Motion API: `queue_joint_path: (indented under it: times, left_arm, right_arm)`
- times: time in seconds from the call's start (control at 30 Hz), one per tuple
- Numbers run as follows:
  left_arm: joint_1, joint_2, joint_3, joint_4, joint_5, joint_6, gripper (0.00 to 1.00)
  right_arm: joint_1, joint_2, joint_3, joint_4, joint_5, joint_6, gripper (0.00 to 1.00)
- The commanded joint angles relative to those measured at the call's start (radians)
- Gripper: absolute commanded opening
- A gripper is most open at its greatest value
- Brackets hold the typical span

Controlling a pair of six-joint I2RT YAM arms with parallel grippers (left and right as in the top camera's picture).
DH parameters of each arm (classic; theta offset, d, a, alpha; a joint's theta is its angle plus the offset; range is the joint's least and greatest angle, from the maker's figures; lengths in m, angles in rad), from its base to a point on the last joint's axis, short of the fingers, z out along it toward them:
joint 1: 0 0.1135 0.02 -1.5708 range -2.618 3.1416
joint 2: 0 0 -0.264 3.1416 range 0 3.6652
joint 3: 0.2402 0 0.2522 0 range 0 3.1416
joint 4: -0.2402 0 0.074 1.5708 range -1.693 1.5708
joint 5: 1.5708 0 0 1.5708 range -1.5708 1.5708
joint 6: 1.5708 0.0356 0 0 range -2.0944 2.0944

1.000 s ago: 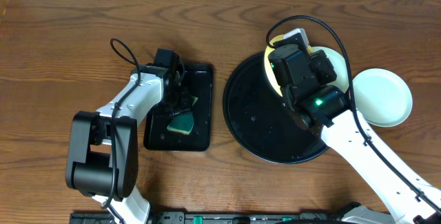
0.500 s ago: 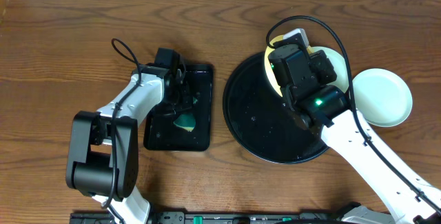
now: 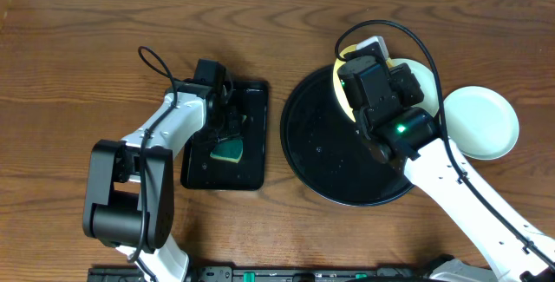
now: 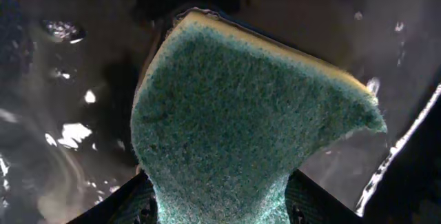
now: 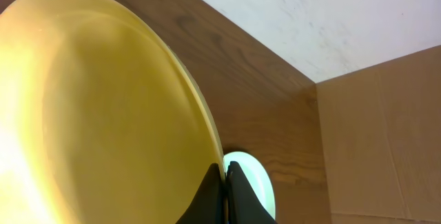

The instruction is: Clean dirty plates on tray and stack at the side

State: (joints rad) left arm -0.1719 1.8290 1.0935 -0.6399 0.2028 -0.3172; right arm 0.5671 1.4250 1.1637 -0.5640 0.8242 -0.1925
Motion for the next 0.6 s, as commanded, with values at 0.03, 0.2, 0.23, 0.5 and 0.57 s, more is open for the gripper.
queue_joint_path:
  times: [0.03, 0.2, 0.23, 0.5, 0.57]
  left_arm:
    - [0.003, 0.002, 0.000, -0.009, -0.016, 0.002, 0.58]
    - [0.003, 0.002, 0.000, -0.007, -0.016, 0.006, 0.58]
    - [0.003, 0.002, 0.000, -0.005, -0.016, 0.010, 0.58]
    - [0.003, -0.002, 0.002, 0.020, -0.021, 0.021, 0.57]
    - [0.003, -0.002, 0.002, 0.021, -0.026, 0.021, 0.53]
  right_arm:
    - [0.002, -0.009, 0.020, -0.001, 0.024, -0.002, 0.01]
    - [0.002, -0.009, 0.020, -0.001, 0.024, -0.002, 0.01]
    - [0.002, -0.009, 0.020, -0.001, 0.024, -0.002, 0.01]
    - [0.002, -0.009, 0.020, -0.001, 0.024, -0.002, 0.01]
    - [0.002, -0.009, 0.020, -0.001, 0.024, -0.002, 0.01]
